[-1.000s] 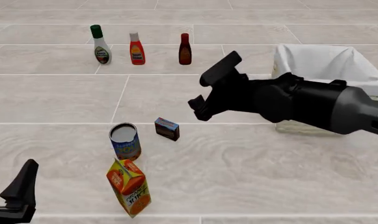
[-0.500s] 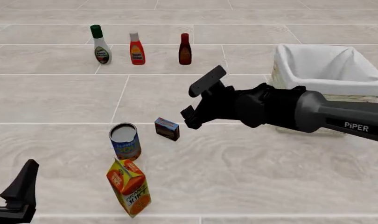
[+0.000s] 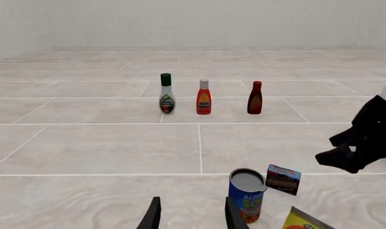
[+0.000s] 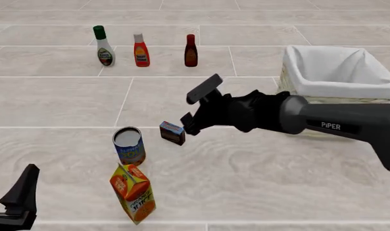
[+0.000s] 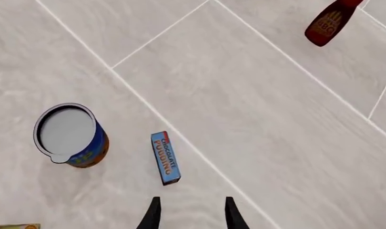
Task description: Pick the chocolate pudding and place it in the basket.
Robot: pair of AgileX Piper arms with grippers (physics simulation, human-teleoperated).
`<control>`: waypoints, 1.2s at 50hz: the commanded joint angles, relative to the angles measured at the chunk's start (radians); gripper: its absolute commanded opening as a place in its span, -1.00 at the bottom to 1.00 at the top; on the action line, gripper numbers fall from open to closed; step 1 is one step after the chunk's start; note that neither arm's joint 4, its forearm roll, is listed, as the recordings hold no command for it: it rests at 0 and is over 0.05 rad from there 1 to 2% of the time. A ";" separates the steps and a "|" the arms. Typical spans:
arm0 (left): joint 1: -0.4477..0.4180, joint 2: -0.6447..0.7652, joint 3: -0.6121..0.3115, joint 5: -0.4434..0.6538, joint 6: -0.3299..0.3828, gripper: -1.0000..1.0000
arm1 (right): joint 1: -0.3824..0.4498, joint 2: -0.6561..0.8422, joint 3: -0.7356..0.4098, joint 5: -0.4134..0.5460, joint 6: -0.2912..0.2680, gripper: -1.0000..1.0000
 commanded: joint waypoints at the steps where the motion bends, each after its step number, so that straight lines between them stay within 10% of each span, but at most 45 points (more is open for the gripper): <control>1: 0.000 -0.003 -0.002 0.004 0.000 1.00 | 0.006 0.040 -0.014 -0.014 0.019 1.00; 60: -0.001 -0.004 0.002 0.001 0.000 1.00 | 0.025 0.234 -0.098 -0.086 0.050 1.00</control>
